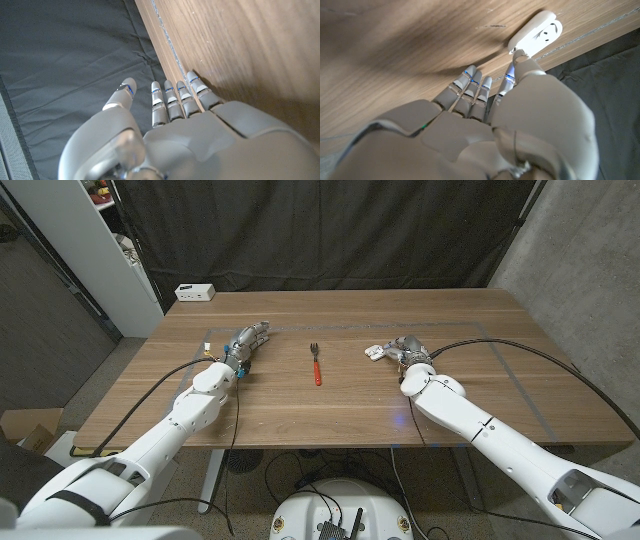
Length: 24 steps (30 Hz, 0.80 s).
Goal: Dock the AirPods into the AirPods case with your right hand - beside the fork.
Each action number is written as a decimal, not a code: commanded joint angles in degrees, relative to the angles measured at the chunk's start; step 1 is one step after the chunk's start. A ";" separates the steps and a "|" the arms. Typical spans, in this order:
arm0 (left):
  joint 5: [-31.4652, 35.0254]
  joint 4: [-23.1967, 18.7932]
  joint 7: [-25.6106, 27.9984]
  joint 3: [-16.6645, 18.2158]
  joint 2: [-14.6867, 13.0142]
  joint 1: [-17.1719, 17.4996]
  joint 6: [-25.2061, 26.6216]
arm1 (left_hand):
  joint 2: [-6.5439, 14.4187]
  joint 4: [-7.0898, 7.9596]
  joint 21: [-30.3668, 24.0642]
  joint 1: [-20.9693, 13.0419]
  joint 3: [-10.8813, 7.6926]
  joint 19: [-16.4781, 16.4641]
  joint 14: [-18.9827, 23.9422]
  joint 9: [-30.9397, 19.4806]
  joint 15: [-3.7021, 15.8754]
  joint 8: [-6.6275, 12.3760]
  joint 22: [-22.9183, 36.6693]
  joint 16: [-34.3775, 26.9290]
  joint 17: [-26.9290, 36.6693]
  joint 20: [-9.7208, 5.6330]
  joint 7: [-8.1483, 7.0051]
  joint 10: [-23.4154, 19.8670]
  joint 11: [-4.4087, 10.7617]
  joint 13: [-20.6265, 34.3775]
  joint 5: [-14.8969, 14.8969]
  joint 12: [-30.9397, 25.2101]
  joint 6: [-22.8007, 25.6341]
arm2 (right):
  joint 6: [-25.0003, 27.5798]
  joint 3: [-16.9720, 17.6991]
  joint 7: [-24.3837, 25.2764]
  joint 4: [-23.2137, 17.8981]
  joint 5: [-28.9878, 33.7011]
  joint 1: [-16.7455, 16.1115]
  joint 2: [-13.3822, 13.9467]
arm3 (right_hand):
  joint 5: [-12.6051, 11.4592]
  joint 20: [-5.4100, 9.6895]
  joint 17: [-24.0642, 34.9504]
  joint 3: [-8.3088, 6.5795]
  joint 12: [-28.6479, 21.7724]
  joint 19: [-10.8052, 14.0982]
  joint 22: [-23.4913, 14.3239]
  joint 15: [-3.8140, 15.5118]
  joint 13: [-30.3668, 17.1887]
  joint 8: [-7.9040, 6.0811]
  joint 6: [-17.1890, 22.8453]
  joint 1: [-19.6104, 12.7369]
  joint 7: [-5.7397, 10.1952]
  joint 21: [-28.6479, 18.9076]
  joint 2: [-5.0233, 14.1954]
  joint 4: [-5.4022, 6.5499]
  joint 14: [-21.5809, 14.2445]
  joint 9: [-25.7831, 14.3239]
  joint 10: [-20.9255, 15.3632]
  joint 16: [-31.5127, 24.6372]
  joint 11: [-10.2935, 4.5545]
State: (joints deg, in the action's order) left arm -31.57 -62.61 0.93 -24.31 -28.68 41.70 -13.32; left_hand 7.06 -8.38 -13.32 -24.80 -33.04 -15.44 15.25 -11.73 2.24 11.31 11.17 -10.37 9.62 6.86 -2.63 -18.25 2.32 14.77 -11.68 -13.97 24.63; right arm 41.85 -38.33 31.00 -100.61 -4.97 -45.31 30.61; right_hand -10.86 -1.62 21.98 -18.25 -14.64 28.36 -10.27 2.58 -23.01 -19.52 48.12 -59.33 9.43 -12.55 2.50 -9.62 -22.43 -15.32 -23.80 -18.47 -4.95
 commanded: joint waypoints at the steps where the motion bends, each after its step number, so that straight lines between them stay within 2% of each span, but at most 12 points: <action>1: 0.11 -2.12 0.97 -0.02 -0.48 1.01 1.04 | 0.26 -0.07 0.31 0.22 0.03 0.19 -0.06 -0.11 1.23 0.20 0.08 0.04 0.10 0.69 -0.19 0.00 0.19 0.11 -0.58 0.10 0.15 | 0.12 0.19 -2.00 -0.71 -1.12 -0.30 0.87 | -0.18 0.28 0.26 0.04 0.11 -0.26 -0.15 7.76 -0.12 0.28 -0.21 -1.10 0.30 0.14 0.15 -0.22 0.41 -0.04 0.44 -0.15 0.03; 7: 0.01 -3.14 1.33 0.16 -0.86 1.68 1.32 | 0.22 -0.05 0.33 0.29 0.08 0.26 -0.13 -0.11 1.05 0.24 0.08 0.05 0.11 0.67 -0.28 -0.06 0.04 0.11 -0.57 0.08 0.26 | -0.35 0.00 -2.34 -0.96 -1.35 -0.50 0.94 | -0.12 0.21 0.31 0.02 0.19 -0.61 -0.16 7.74 -0.16 0.71 -0.79 -1.65 0.58 0.29 0.12 -0.27 0.78 0.05 0.62 -0.08 -0.16; 15: -0.15 -3.56 1.35 0.23 -1.08 1.97 1.78 | 0.20 -0.03 0.37 0.36 0.11 0.36 -0.11 -0.11 0.90 0.25 0.08 0.03 0.12 0.78 -0.06 0.00 0.02 0.10 -0.56 0.12 0.29 | -1.78 -0.40 -2.41 -0.71 -1.27 -0.57 0.60 | -0.01 0.20 0.45 0.28 0.16 -0.66 -0.17 7.91 -0.20 0.52 0.26 -1.69 0.80 0.31 0.14 0.06 0.91 0.13 0.54 -0.20 -0.43; 16: -0.21 -3.29 1.01 0.25 -1.02 1.97 1.35 | 0.20 -0.03 0.37 0.37 0.11 0.36 -0.10 -0.11 0.91 0.25 0.08 0.03 0.12 0.81 -0.07 -0.04 0.06 0.10 -0.56 0.10 0.31 | -1.97 -0.49 -2.45 -0.52 -1.25 -0.48 0.48 | 0.01 0.25 0.51 0.34 0.14 -0.72 -0.17 7.92 -0.22 0.57 0.27 -1.66 0.88 0.33 0.25 0.19 0.99 0.15 0.48 -0.24 -1.04; 18: -0.24 -3.43 1.13 0.29 -1.09 2.12 1.42 | 0.20 -0.02 0.37 0.39 0.12 0.37 -0.14 -0.11 0.88 0.23 0.08 0.04 0.13 0.90 -0.04 -0.03 0.04 0.11 -0.56 0.11 0.27 | -2.47 -0.78 -2.65 -0.07 -1.13 -0.20 0.29 | 0.03 0.23 0.54 0.44 0.12 -0.64 -0.18 7.87 -0.24 0.60 0.40 -1.71 0.84 0.30 0.19 0.22 0.95 0.17 0.43 -0.30 -0.61; 24: -0.39 -4.52 1.82 0.65 -1.59 2.97 1.82 | 0.19 -0.01 0.37 0.43 0.14 0.38 -0.11 -0.11 0.90 0.26 0.08 0.02 0.13 0.86 -0.06 -0.05 0.01 0.11 -0.56 0.10 0.36 | -3.16 -1.37 -3.31 0.81 -0.90 0.46 -0.03 | 0.06 0.28 0.60 0.61 0.10 -0.59 -0.19 7.93 -0.26 0.51 0.95 -1.79 0.92 0.28 0.15 0.28 0.89 0.21 0.37 -0.41 -0.52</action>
State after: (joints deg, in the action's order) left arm -31.67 -65.90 2.07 -24.09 -29.64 43.63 -12.07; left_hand 7.26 -8.38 -13.10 -24.61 -33.04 -15.32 15.25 -11.74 2.24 11.31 11.19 -10.37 9.61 6.75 -2.63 -18.25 2.31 14.77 -11.68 -13.97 24.63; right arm 40.11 -38.80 28.69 -100.94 -6.09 -45.64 31.10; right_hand -10.86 -1.62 22.45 -18.01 -14.64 27.93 -10.30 2.65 -23.00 -18.85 48.45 -60.61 10.33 -12.26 2.72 -9.38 -21.28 -15.16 -23.17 -18.47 -5.56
